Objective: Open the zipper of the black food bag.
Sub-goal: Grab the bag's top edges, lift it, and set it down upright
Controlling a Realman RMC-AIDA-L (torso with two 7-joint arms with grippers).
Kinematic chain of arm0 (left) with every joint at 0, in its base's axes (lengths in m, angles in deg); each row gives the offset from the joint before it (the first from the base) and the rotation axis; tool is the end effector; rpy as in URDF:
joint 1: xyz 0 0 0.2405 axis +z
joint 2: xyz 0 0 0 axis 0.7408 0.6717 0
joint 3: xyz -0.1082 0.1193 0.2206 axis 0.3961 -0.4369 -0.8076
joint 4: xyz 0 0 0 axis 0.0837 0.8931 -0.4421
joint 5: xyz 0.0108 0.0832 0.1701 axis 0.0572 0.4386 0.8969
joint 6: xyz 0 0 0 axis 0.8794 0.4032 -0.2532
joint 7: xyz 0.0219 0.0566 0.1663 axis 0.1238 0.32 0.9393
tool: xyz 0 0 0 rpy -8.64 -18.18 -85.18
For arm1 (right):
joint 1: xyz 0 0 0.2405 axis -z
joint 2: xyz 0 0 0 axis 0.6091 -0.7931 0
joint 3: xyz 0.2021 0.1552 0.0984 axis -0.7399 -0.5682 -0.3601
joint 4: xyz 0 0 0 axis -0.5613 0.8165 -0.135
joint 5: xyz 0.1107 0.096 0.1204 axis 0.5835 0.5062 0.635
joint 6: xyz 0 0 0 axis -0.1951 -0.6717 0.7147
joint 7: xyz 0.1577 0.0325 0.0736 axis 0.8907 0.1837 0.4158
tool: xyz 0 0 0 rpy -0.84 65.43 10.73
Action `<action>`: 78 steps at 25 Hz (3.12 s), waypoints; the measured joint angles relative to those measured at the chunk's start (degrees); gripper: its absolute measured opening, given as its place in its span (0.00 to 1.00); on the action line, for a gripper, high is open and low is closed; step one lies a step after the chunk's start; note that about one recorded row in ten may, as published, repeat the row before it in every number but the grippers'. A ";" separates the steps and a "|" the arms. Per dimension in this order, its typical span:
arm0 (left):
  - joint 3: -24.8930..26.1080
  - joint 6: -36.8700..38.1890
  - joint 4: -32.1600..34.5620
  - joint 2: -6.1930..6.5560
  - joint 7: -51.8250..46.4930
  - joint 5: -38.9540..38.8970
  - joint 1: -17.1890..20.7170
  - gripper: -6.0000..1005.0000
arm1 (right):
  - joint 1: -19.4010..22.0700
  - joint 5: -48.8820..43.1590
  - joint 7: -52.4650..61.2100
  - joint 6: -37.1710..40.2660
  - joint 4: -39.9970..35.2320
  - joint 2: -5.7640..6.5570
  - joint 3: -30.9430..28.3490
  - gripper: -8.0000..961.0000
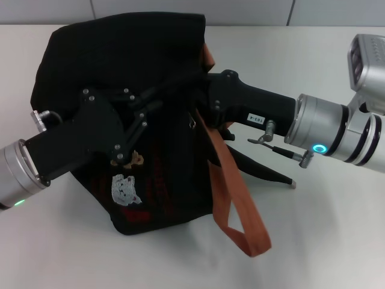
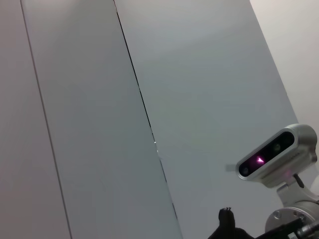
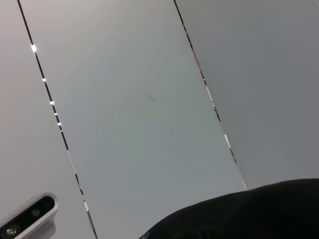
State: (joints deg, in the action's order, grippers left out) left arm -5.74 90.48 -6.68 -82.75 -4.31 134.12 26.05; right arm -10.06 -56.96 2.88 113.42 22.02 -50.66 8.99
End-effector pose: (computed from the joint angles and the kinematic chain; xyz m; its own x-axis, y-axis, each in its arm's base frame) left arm -0.2332 0.2809 -0.0332 0.6564 -0.3279 0.6794 0.1376 -0.8335 -0.5352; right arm 0.1412 0.3435 -0.1062 0.5527 -0.2738 -0.7871 -0.4035 -0.9143 0.0347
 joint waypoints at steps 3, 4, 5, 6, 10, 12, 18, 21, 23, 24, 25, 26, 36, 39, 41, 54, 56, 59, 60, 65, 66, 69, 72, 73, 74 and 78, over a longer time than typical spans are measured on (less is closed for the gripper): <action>0.04 -0.22 0.00 0.01 0.05 -0.16 -0.16 0.10 | 0.54 -0.84 1.20 0.32 -1.06 0.02 0.00 0.17; 0.04 -0.22 0.00 0.01 0.05 -0.16 -0.16 0.10 | 0.64 -0.97 1.41 0.33 -1.27 0.02 0.00 0.12; 0.11 -0.24 0.01 0.02 0.05 -0.18 -0.18 0.10 | 0.64 -0.97 1.41 0.33 -1.27 0.02 0.00 0.07; 0.27 -0.25 0.01 0.03 0.05 -0.23 -0.23 0.10 | 1.14 -1.20 1.57 0.33 -1.60 0.03 -0.03 0.02; 0.40 -0.26 0.01 0.04 0.05 -0.31 -0.23 0.10 | 2.35 -1.14 1.72 0.32 -2.20 0.02 -0.45 0.01; 0.48 -0.30 0.01 0.06 0.05 -0.42 -0.23 0.10 | 3.14 -1.05 2.06 0.10 -2.77 0.02 -0.70 0.01; 0.56 -0.31 0.01 0.07 0.05 -0.71 -0.23 0.10 | 4.85 -0.90 2.46 -0.88 -3.60 0.06 -0.89 0.01; 0.60 -0.31 0.01 0.06 0.05 -0.72 -0.27 0.10 | 5.30 -0.46 2.51 -1.60 -3.89 0.06 -0.93 0.01; 0.60 -0.30 0.01 0.06 0.05 -0.72 -0.28 0.10 | 5.34 -0.41 2.52 -1.64 -3.89 0.06 -0.90 0.01; 0.60 -0.30 0.01 0.06 0.05 -0.72 -0.28 0.10 | 5.37 -0.39 2.52 -1.64 -3.91 0.06 -0.81 0.01; 0.60 -0.29 0.01 0.06 0.05 -0.72 -0.29 0.10 | 5.38 -0.38 2.52 -1.63 -3.91 0.06 -0.74 0.01; 0.60 -0.24 0.01 0.06 0.05 -0.72 -0.29 0.10 | 5.39 -0.38 2.51 -1.36 -3.93 0.05 -0.63 0.01; 0.59 -0.22 0.01 0.06 0.05 -0.73 -0.32 0.09 | 4.84 -0.36 -0.45 1.23 -4.37 -0.11 -0.66 0.20; 0.59 -0.22 0.01 0.06 0.05 -0.73 -0.32 0.09 | 4.77 -0.33 -2.11 1.79 -4.21 -0.19 -0.83 0.26; 0.59 -0.22 0.01 0.05 0.05 -0.74 -0.32 0.09 | 4.34 -0.18 -4.17 2.17 -4.08 -0.30 -0.91 0.30; 0.60 1.79 -0.92 -0.14 2.09 -1.32 -0.40 0.09 | 1.67 -0.01 -7.12 2.18 -2.49 -0.33 -2.37 0.42; 0.60 2.15 -1.38 -0.02 2.58 -1.70 -0.40 0.09 | 1.05 -0.01 -7.12 1.96 -2.42 -0.33 -2.35 0.42; 0.55 2.14 -1.40 0.01 2.59 -1.71 -0.40 0.09 | 0.79 -0.03 -7.13 1.84 -2.39 -0.33 -2.19 0.42; 0.54 2.10 -1.40 0.01 2.59 -1.71 -0.40 0.09 | 0.66 -0.10 -7.14 1.79 -2.38 -0.32 -2.06 0.42; 0.55 2.07 -1.40 0.06 2.60 -1.70 -0.22 0.09 | 0.31 -0.48 -7.15 1.65 -2.33 -0.32 -1.71 0.41; 0.55 2.11 -1.38 0.08 2.66 -1.75 -0.17 0.09 | 0.30 -0.57 -7.16 1.64 -2.32 -0.33 -1.64 0.41; 0.56 2.11 -1.37 0.08 2.98 -1.91 -0.12 0.09 | 0.37 -0.59 -7.17 1.64 -2.32 -0.33 -1.56 0.39; 0.57 2.12 -1.41 0.06 3.18 -2.02 -0.06 0.09 | 0.62 -0.61 -7.19 1.56 -2.31 -0.34 -1.50 0.31; 0.58 2.15 -1.40 0.06 3.19 -2.05 -0.04 0.09 | 0.69 -0.62 -7.19 1.44 -2.32 -0.34 -1.49 0.29; 0.59 2.19 -1.40 0.06 3.19 -2.08 -0.01 0.09 | 0.71 -0.63 -7.19 1.26 -2.32 -0.34 -1.49 0.26; 0.59 2.57 -1.41 0.06 3.21 -2.55 0.26 0.09 | 1.19 -0.63 -7.19 0.44 -2.16 -0.33 -1.49 0.13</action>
State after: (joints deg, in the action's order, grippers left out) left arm -5.14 93.05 -8.09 -82.69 -1.10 131.57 26.31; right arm -8.87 -57.59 -4.31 113.86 19.86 -50.99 7.49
